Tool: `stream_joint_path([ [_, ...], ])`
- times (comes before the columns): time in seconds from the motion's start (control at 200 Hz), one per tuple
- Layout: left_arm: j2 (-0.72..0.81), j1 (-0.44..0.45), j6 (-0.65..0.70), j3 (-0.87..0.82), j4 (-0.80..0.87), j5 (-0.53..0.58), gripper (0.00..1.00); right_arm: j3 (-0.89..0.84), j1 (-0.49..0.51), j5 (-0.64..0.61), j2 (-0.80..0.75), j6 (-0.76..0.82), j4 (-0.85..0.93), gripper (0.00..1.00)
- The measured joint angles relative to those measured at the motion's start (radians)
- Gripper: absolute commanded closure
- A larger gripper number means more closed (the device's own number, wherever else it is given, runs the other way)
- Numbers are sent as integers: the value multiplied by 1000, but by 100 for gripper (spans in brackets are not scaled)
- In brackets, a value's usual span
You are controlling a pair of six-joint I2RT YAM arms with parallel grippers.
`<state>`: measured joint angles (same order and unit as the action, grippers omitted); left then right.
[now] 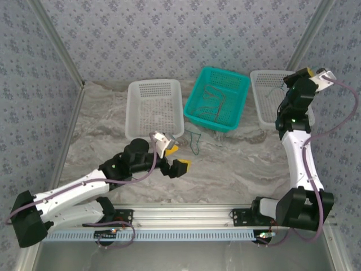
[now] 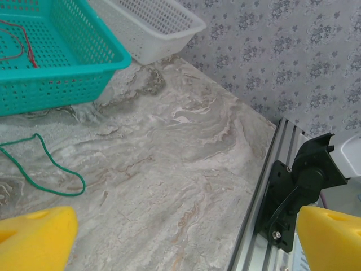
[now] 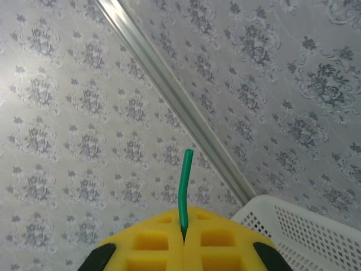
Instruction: Untangle the cables
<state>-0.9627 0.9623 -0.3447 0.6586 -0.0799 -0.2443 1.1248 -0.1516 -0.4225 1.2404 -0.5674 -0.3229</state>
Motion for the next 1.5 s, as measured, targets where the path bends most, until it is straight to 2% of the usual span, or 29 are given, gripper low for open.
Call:
stream_joint_path([
  [0.27, -18, 0, 50, 1, -2, 0, 1, -153, -47, 41, 66, -48, -280, 100],
  [0.485, -13, 0, 57, -3, -3, 1, 1, -257, -50, 51, 133, -74, -346, 100],
  [0.6, 13, 0, 57, -26, -5, 2, 1, -277, -86, 137, 226, -126, -391, 100],
  [0.715, 19, 0, 57, -30, -1, 5, 1, -277, -117, 239, 320, -168, -375, 100],
  [0.814, 26, -1, 56, -30, 0, 5, 1, -228, -126, 297, 370, -194, -246, 95],
  [0.914, 38, -1, 56, -35, 0, 12, 1, -122, -137, 337, 426, -226, -117, 86],
  [1.089, 47, -1, 56, -43, 2, 31, 0, -3, -193, 407, 500, -285, 43, 44],
  [1.164, 50, -1, 51, -47, 1, 37, 0, 10, -201, 400, 500, -292, 114, 35],
  [1.199, 51, -1, 48, -47, 2, 40, 0, 15, -198, 396, 499, -292, 138, 24],
  [1.214, 52, -1, 48, -47, 1, 42, 1, 17, -196, 396, 499, -283, 149, 14],
  [1.239, 52, -1, 45, -47, 1, 46, 1, 18, -192, 388, 496, -289, 164, 10],
  [1.254, 52, -1, 44, -47, 1, 48, 1, 19, -189, 388, 494, -283, 178, 2],
  [1.504, 51, -1, 13, -47, 1, 53, 0, 18, -172, 355, 343, -282, 303, 0],
])
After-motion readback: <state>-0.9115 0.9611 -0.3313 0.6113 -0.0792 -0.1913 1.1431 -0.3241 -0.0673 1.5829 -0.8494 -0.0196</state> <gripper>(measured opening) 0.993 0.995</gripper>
